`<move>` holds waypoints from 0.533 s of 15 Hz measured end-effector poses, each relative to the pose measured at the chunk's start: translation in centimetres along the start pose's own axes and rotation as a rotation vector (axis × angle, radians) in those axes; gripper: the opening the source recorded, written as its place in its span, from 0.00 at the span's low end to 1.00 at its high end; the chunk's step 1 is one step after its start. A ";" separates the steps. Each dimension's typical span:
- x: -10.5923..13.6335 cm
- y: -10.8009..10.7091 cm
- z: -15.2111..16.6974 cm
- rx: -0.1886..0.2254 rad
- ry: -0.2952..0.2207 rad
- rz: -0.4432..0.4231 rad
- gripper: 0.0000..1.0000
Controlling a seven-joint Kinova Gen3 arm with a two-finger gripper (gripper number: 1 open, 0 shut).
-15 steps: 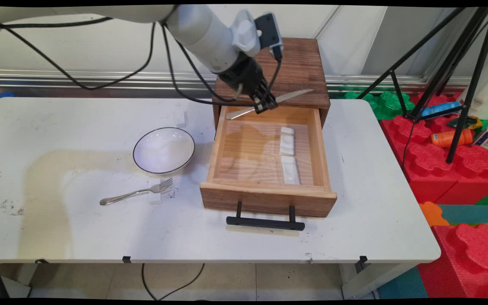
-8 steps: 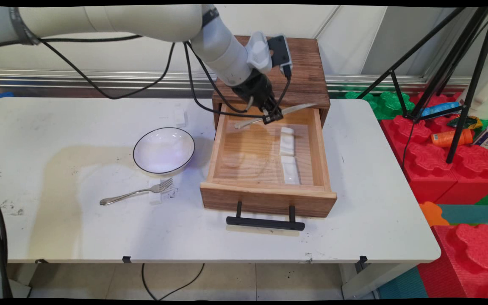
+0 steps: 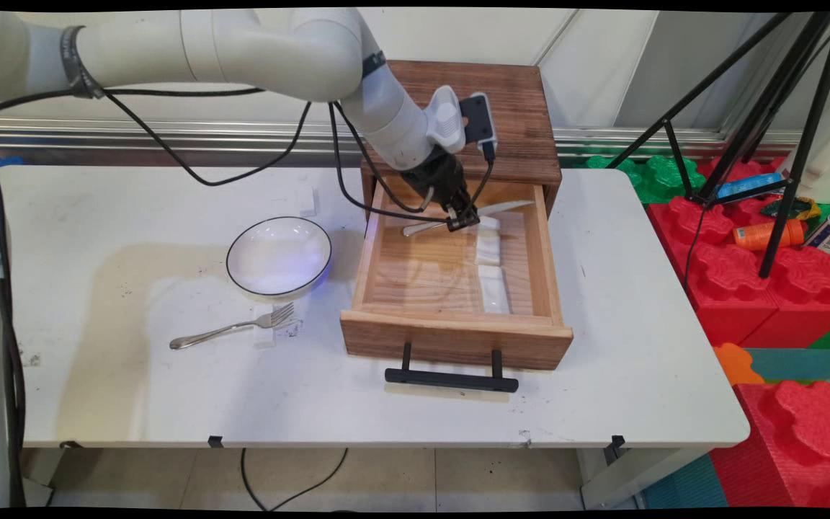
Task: Place the picked object into the drawer
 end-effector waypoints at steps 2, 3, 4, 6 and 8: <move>-0.3 0.0 0.7 -0.006 -0.006 0.001 0.00; -0.4 0.0 1.0 -0.008 -0.008 0.002 0.00; -0.6 0.0 1.3 -0.012 -0.011 0.002 0.00; -0.9 0.1 2.0 -0.019 -0.018 0.005 0.00; -1.1 0.2 2.6 -0.026 -0.024 0.005 0.00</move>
